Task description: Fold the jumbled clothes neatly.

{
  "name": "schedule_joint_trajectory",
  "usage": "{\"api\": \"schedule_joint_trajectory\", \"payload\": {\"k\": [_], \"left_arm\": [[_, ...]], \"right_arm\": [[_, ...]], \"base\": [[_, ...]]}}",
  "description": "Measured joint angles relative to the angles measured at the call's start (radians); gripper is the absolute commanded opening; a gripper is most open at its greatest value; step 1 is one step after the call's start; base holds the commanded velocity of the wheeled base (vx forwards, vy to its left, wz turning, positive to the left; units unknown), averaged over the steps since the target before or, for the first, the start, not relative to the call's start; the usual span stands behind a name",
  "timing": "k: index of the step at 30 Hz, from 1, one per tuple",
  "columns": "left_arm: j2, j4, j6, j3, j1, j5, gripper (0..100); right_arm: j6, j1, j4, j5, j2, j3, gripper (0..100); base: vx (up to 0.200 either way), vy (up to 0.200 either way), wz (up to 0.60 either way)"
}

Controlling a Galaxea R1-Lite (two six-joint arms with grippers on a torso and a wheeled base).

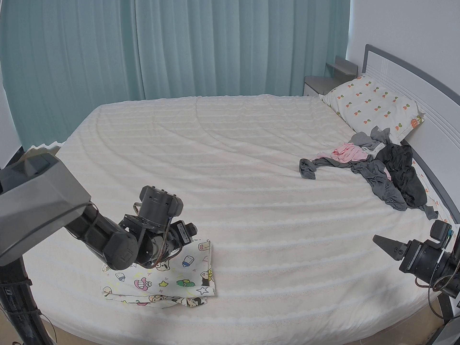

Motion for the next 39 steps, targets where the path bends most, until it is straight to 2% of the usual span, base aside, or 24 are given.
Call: {"api": "schedule_joint_trajectory", "payload": {"k": [7,11,19,26,34,39], "left_arm": [[-0.109,-0.007,-0.089,0.139,0.025,-0.116,100],[-0.152,-0.048,-0.111,0.211,0.035,-0.163,100],[-0.173,-0.129,-0.17,0.254,0.073,-0.208,100],[-0.177,-0.135,-0.196,0.261,0.112,-0.279,100],[-0.179,-0.196,-0.213,0.298,0.164,-0.326,100],[-0.179,-0.249,-0.213,0.339,0.184,-0.337,100]], "right_arm": [[0.0,0.001,0.0,0.001,0.001,0.002,100],[0.0,0.003,0.0,0.005,0.004,0.004,100],[0.0,0.003,0.0,0.008,0.024,0.009,100],[0.002,0.003,0.0,0.012,0.043,0.011,100],[0.006,0.007,0.0,0.062,0.057,0.009,100],[0.033,0.065,-0.003,0.069,0.1,-0.003,100]], "base": [[-0.143,0.0,0.0],[0.0,0.0,0.0],[0.0,0.0,0.0],[0.0,0.2,0.0],[0.0,0.2,0.0],[0.0,0.2,0.0]]}}
